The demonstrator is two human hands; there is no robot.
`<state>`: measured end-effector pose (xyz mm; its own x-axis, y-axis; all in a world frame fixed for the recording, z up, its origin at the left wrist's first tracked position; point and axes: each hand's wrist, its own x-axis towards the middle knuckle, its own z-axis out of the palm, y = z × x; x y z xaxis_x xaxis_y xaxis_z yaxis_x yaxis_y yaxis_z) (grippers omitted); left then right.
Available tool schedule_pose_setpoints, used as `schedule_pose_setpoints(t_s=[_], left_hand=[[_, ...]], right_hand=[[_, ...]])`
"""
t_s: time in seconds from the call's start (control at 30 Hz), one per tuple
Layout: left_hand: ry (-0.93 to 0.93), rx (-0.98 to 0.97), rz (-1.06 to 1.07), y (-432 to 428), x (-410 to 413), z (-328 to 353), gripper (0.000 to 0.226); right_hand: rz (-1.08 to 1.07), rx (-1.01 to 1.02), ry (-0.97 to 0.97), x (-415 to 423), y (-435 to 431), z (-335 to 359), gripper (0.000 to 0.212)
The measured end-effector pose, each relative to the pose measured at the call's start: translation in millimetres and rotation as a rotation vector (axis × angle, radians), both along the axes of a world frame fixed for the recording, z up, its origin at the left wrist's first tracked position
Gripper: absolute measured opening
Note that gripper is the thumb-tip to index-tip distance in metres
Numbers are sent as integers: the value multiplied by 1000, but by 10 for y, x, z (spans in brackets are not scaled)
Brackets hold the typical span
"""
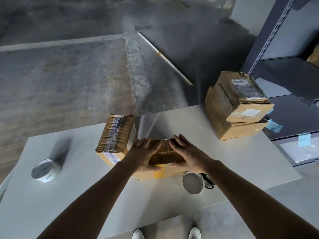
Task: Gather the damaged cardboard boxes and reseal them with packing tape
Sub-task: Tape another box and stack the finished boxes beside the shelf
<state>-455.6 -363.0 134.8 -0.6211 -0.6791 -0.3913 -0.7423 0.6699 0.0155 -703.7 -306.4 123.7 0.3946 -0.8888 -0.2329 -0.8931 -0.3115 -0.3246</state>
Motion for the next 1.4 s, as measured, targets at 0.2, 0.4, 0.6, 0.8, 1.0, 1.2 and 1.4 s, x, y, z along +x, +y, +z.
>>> schedule_pose_setpoints(t_s=[0.2,0.4,0.6,0.8,1.0,1.2,1.4], left_hand=[[93,-5,274,76,-59,20,105],[78,-2,385,186,-199,62,109],[81,17,374,183,-199,96,114],[303,-130,285,185,-289,90,114],[733,-347,-6,392,-502,78,60],[708,32,-119,843,-604,-136,36],[532,211,132,932,-670,-151,49]], right_hand=[[-198,-67,-251,-114,131,0,90],[-344,-228,-305,-112,604,-244,28],[-366,-21,-244,-19,846,-457,39],[-373,-10,-270,33,937,-519,50],[-386,-31,-208,72,1032,-573,51],[-297,-22,-33,141,1168,-672,40],[-381,-3,-111,179,1172,-609,16]])
